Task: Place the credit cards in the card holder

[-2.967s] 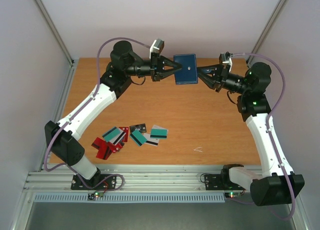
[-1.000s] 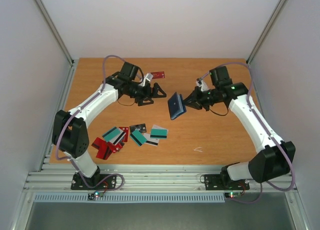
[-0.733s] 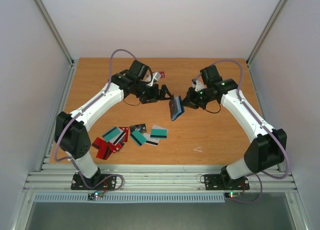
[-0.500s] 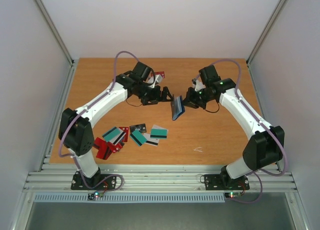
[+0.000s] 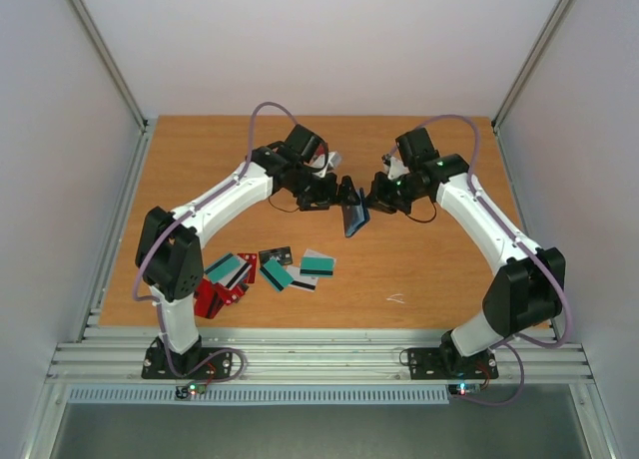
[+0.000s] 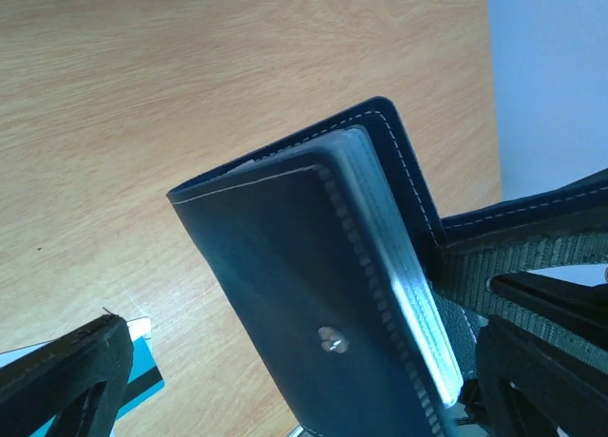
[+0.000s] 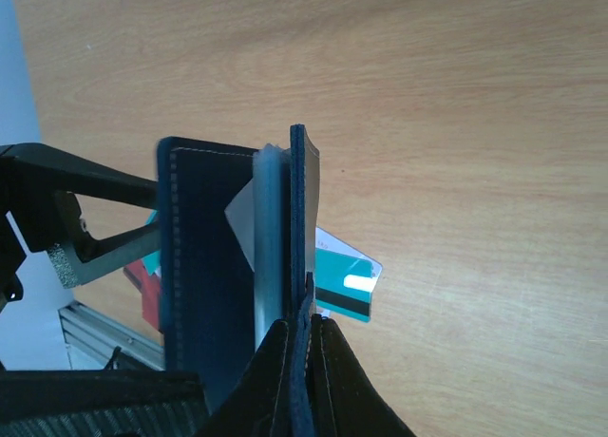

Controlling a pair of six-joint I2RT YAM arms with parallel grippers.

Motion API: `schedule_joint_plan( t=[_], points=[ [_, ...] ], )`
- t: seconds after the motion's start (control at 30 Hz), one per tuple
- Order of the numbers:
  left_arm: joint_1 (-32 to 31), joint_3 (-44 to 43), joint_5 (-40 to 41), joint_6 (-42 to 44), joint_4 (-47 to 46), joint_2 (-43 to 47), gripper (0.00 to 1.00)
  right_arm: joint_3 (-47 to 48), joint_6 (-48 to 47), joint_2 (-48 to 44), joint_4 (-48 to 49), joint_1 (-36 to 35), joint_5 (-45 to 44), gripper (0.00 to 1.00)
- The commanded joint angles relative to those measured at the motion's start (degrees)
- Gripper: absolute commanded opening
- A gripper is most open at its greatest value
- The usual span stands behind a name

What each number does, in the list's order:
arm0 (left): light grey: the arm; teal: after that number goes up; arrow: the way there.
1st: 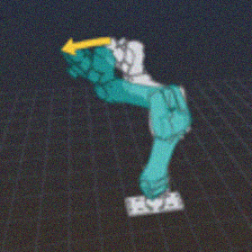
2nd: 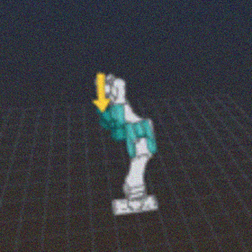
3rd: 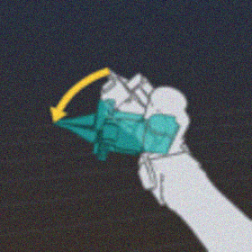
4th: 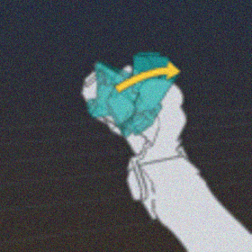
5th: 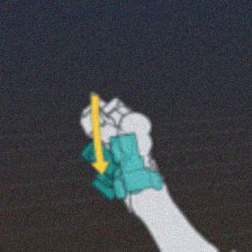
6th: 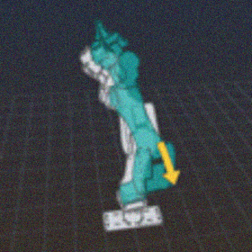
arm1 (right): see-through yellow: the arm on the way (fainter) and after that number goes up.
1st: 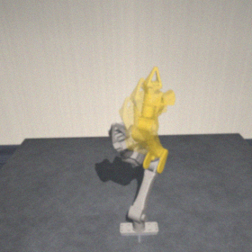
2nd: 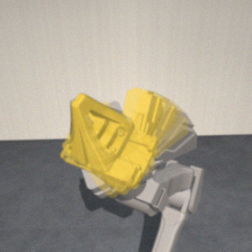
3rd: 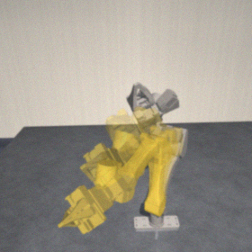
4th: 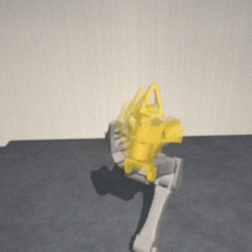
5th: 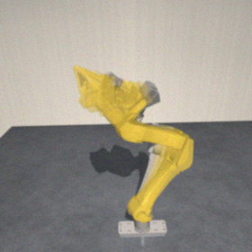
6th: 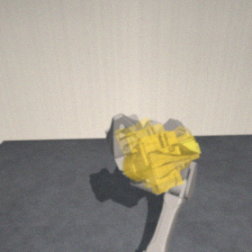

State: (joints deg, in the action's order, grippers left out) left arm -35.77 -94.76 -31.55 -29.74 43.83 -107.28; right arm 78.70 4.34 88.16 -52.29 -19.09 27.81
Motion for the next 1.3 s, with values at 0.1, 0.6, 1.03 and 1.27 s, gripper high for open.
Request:
schedule_joint_plan(
  t=[0.1,0.6,1.03,1.27],
  points=[
    [-0.42,-1.84,1.43,0.0,-0.66,0.31,1.0,3.85,-3.01,1.86,-1.72,-0.33,-2.26,0.01],
    [-0.52,-0.62,4.97,2.76,-1.5,-2.84,0.33,1.64,-1.61,2.06,2.27,-0.12,0.57,0.01],
    [-0.27,-2.92,9.74,6.1,-1.13,-5.51,0.0,-9.48,-1.16,6.49,12.8,4.22,4.42,0.14],
    [0.75,-4.09,5.55,9.66,-4.77,-10.86,0.0,-11.21,-1.99,8.49,13.0,7.4,5.34,0.29]
  ],
)
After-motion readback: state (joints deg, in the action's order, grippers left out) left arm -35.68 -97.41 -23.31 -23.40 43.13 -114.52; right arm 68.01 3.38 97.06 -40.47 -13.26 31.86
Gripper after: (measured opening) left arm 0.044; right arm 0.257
